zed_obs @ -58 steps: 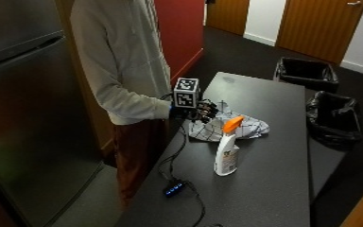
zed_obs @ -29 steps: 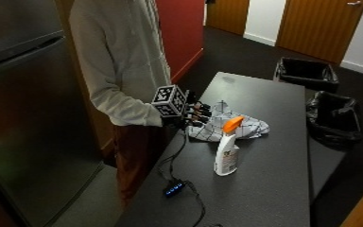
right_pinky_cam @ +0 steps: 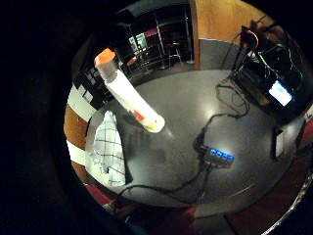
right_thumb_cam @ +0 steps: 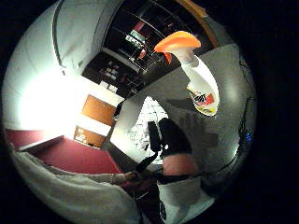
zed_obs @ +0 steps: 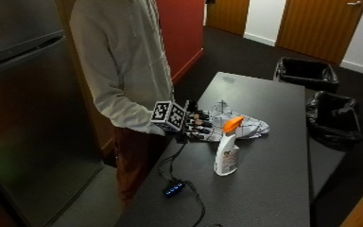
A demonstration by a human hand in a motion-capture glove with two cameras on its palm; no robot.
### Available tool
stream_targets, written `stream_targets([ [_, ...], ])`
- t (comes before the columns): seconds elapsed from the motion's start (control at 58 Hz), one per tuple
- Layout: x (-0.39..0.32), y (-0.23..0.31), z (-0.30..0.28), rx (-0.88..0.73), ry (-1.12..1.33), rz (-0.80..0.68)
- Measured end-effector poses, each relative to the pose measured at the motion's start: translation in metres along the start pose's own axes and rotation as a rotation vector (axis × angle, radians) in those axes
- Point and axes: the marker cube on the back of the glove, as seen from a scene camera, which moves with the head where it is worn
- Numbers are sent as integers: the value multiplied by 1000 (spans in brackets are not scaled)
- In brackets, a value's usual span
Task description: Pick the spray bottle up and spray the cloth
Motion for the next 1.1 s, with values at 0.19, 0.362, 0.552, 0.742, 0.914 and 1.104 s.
stream_targets([
  [0.19, 9, -13, 8, 11, -144, 100],
  [0.362, 18, -20, 24, 13, -279, 217],
  [0.552, 20, -36, 47, 19, -451, 355],
  [0.742, 14, -51, 66, -21, -566, 426],
  [0.914, 8, -66, 81, -48, -638, 454],
  [1.104, 7, -74, 99, -93, -672, 473],
])
